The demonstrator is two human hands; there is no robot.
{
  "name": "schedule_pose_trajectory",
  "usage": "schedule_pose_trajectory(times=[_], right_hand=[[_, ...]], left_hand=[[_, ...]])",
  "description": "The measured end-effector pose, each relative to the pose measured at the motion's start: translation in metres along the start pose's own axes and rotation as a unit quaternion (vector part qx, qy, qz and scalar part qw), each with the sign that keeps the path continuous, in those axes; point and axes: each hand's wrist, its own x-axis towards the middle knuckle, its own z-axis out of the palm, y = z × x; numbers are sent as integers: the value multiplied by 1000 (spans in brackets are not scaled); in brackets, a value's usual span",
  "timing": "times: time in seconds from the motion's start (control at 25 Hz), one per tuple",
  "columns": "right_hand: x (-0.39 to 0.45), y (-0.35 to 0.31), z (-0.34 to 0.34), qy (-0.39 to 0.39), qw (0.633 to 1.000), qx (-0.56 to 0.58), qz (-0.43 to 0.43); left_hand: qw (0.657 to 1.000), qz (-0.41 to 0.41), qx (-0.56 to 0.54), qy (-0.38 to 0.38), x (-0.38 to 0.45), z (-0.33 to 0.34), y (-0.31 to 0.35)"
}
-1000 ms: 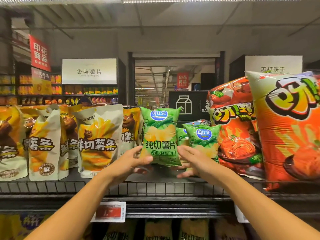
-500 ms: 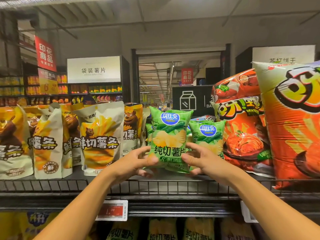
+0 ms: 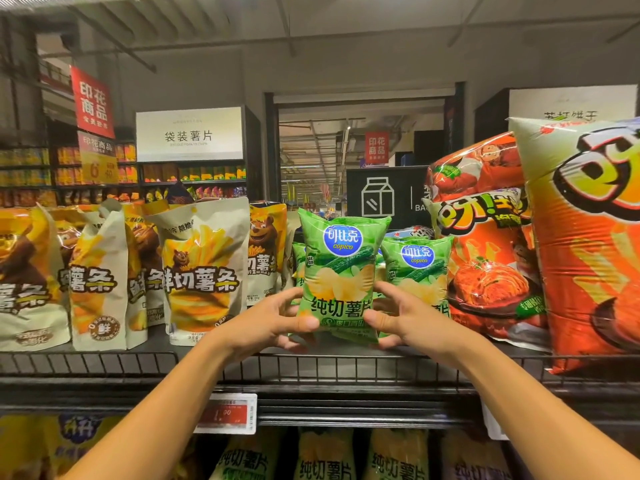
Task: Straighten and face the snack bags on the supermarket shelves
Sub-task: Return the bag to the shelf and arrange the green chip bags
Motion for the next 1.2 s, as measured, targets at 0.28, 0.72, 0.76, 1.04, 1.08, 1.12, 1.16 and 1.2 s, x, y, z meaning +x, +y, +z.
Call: schedule_pose_trajectory(times=[0.28,0.72,0.76,1.04,1.08,1.12,1.16,1.2], right_hand=[[1,2,-1,12,999,-30,6],[1,0,1,9,999,-14,31],[1,0,1,7,999,-15,30],[0,1,0,17,1000,-7,18],[0,2,0,24,1000,-12,11],[0,2,0,29,999,-27,3],[0,3,-1,28,999,-42,-4],[0,2,-1,27,998,-49,-10]], left_hand=[[1000,-3,8,-1,-2,2,4],[1000,-3,2,17,1,0,1],[1000,-6,3,17,2,-1,0],[1000,2,-15,16,0,1,2],[999,6,-16,28,0,1,2],[999,8,-18,42,0,1,2],[998,9,-25,50,0,1,1],[998,11,-33,49,0,1,2]])
